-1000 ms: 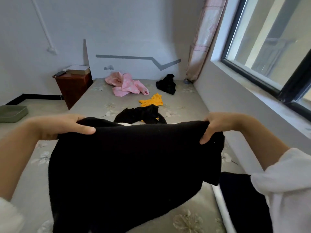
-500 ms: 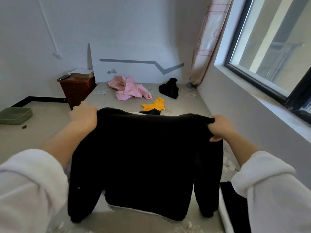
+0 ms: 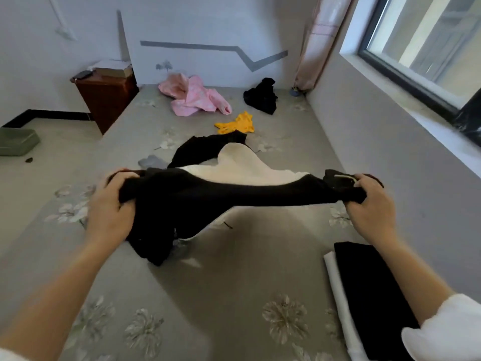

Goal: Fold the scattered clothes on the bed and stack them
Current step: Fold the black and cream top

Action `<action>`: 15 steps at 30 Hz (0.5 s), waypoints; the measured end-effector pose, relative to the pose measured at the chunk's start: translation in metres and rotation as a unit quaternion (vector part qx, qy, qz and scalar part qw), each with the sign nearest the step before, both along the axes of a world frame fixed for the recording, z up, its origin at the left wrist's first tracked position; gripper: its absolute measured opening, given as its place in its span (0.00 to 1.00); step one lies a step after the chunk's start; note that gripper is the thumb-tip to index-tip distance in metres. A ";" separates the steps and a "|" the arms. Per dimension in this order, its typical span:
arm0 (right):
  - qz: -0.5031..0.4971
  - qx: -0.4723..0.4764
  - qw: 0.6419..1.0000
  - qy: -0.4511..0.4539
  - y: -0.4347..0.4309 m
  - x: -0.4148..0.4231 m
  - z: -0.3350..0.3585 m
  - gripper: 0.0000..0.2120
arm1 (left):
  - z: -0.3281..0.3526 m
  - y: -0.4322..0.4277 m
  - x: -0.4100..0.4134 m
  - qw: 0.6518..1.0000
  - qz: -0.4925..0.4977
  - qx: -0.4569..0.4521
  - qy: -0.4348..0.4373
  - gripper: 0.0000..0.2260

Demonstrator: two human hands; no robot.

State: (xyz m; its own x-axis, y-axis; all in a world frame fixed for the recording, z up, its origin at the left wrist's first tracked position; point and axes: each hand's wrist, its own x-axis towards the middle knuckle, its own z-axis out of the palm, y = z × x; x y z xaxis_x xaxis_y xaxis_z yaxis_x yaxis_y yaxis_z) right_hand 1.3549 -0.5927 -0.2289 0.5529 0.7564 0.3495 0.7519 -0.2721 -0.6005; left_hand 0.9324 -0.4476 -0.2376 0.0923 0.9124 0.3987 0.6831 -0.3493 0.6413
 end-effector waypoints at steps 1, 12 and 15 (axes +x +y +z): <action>0.003 -0.034 0.999 0.009 -0.009 0.000 -0.018 0.07 | -0.021 -0.014 -0.006 0.999 -0.009 -0.018 0.028 0.18; 0.075 -0.536 0.832 0.122 -0.102 -0.020 -0.170 0.11 | -0.168 -0.134 -0.048 0.761 -0.146 -0.604 0.184 0.03; 0.068 -0.572 0.792 0.204 -0.093 0.000 -0.146 0.06 | -0.136 -0.120 -0.042 0.691 -0.126 -0.697 0.147 0.05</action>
